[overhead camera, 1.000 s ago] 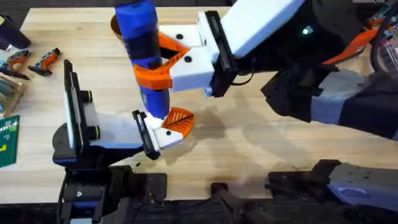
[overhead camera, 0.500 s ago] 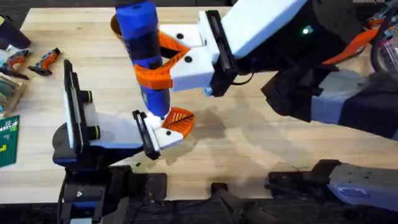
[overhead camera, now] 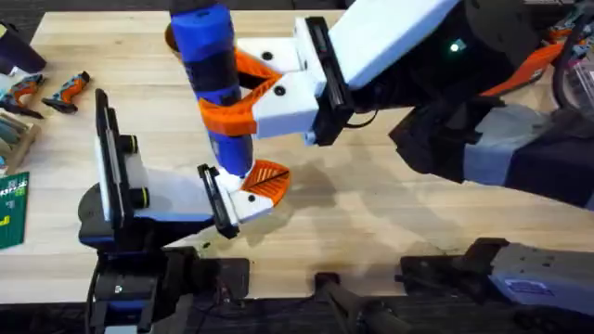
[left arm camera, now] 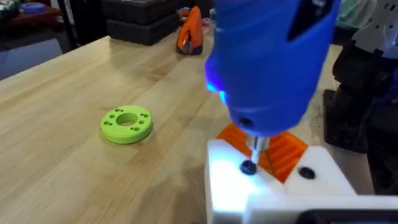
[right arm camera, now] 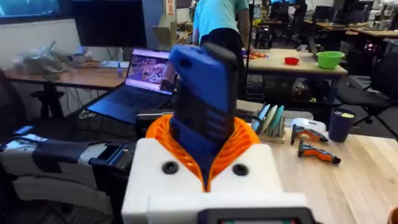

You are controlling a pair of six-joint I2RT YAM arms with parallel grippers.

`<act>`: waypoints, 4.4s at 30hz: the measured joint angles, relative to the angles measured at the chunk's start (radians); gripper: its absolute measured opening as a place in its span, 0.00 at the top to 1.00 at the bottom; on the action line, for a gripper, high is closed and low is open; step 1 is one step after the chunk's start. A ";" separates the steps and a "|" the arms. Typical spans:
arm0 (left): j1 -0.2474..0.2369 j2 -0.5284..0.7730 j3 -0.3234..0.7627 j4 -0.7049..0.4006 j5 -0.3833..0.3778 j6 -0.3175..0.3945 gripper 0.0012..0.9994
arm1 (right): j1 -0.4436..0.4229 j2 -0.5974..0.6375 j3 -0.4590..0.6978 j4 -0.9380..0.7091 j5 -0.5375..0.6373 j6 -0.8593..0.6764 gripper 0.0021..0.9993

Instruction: Pick up the gripper from the table and insert it into the empty holder that is missing its gripper. Then pick up a screw, insert it into the mounting hole, and use the screwdriver to tighten it. Finally, clean up the table by picking up the vegetable and placing it into the bucket.

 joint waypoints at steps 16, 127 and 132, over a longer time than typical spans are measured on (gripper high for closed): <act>0.000 0.000 0.000 0.000 0.000 0.000 0.99 | 0.001 0.000 0.000 -0.022 0.000 -0.017 0.98; 0.000 0.000 0.000 0.000 0.000 0.000 0.99 | -0.332 0.109 0.829 -2.187 0.968 -1.281 0.98; 0.000 0.000 0.000 0.000 0.000 0.000 0.99 | -0.420 0.258 0.829 -2.164 1.013 -1.350 0.98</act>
